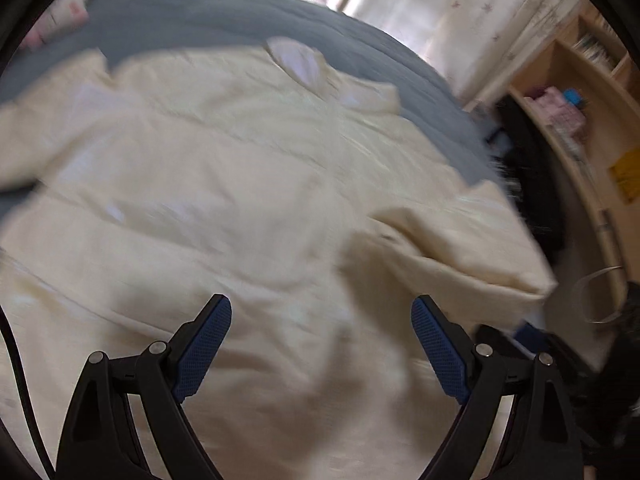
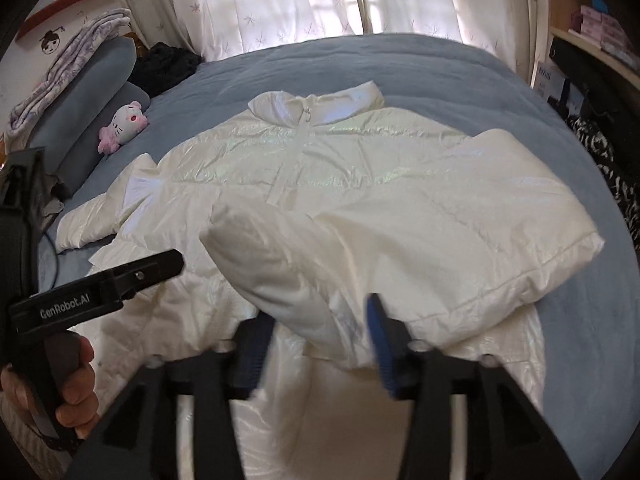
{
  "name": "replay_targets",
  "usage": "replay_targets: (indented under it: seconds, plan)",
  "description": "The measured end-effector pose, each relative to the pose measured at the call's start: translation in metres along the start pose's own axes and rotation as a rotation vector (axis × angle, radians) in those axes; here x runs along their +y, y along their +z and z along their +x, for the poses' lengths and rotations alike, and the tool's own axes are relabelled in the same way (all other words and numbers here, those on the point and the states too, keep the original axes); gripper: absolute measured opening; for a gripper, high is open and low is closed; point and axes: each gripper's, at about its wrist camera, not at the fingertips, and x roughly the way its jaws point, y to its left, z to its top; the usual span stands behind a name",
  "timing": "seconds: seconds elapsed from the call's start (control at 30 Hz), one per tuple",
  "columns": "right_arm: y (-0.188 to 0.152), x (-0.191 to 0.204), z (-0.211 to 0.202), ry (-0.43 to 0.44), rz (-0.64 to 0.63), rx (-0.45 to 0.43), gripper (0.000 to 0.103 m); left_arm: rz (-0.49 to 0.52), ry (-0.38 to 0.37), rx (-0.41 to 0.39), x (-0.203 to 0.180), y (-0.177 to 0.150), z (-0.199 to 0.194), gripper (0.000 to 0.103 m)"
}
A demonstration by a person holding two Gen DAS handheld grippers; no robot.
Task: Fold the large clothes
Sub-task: 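Fold the held sleeve across the jacket body and open the right tool, then grasp the cuff of the other sleeve with the left tool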
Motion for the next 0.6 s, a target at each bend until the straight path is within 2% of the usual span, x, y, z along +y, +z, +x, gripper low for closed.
replay_targets:
  seconds: [0.07, 0.13, 0.37, 0.5, 0.6]
  plan:
    - [-0.003, 0.000, -0.004, -0.051, -0.043, -0.029, 0.067, -0.048, -0.110, 0.033, 0.000, -0.001, 0.005, 0.090]
    - [-0.002, 0.002, -0.001, -0.073, -0.066, -0.034, 0.067, -0.064, -0.152, 0.051, -0.002, -0.003, 0.009, 0.090]
    - [-0.016, -0.005, -0.002, -0.041, -0.055, -0.011, 0.067, -0.128, -0.290, 0.121, -0.006, -0.008, 0.022, 0.091]
    - [-0.031, -0.015, -0.015, 0.009, -0.004, -0.009, 0.067, -0.138, -0.322, 0.155, -0.009, -0.012, 0.034, 0.091]
    - [-0.042, -0.023, -0.029, 0.033, 0.036, -0.020, 0.067, -0.134, -0.306, 0.196, -0.017, -0.018, 0.050, 0.091]
